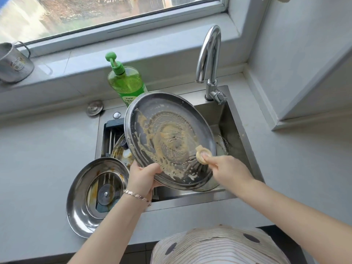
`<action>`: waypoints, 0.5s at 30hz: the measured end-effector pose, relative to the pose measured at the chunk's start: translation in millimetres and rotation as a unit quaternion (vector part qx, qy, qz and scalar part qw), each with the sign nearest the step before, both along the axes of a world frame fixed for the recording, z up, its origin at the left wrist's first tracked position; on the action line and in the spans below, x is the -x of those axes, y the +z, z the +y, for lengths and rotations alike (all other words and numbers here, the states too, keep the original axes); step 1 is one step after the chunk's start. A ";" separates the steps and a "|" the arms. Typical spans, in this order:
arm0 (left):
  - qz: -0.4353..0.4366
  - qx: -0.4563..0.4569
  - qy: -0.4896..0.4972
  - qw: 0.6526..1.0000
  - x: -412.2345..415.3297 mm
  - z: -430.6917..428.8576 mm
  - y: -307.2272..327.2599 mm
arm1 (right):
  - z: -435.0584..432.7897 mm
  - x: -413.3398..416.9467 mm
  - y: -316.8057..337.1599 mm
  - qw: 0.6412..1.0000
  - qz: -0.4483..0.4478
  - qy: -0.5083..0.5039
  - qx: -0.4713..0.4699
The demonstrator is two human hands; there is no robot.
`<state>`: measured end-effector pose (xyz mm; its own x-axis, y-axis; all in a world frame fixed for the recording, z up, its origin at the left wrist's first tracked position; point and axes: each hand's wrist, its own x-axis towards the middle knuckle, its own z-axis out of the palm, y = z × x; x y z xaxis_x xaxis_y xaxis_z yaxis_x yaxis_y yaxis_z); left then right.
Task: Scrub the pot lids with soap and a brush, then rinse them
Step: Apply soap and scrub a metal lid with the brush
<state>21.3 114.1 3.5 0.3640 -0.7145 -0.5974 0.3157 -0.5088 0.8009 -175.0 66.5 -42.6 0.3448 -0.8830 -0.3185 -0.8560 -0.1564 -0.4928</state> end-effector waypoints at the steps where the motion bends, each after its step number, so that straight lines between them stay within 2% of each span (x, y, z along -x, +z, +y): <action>1: -0.016 0.000 -0.003 1.000 -1.3 -0.3 -0.4 | 12.9 -4.2 1.0 0.999 -0.005 0.050 0.000; 3: -0.033 0.000 -0.011 0.999 -2.7 0.7 0.5 | 22.8 -6.5 2.2 0.995 -0.018 0.095 -0.006; 7: -0.027 0.012 -0.028 0.999 0.0 1.8 7.9 | -6.3 14.9 -10.2 0.999 0.018 -0.021 -0.036; 8: -0.024 0.018 -0.030 0.999 2.4 1.1 8.9 | -4.0 12.0 -8.3 0.999 0.001 -0.031 -0.027; 11: -0.006 0.016 -0.008 1.000 4.7 -1.6 7.7 | 21.9 -14.8 9.6 0.993 -0.109 0.048 0.025; 12: 0.001 0.013 0.000 1.000 3.6 -1.9 7.5 | 23.4 -17.7 10.5 0.991 -0.115 0.059 0.035; 13: 0.003 0.013 0.001 1.000 2.5 -1.6 7.8 | 16.1 -14.2 7.3 0.994 -0.097 0.046 0.033; 15: -0.004 0.015 -0.010 1.000 2.5 -0.9 10.4 | -10.2 2.1 -6.4 0.998 -0.046 -0.043 0.006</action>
<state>18.7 113.2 13.9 0.3533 -0.7395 -0.5729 0.2989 -0.4911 0.8182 -177.1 56.3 -49.0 0.2946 -0.9144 -0.2778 -0.8176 -0.0906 -0.5686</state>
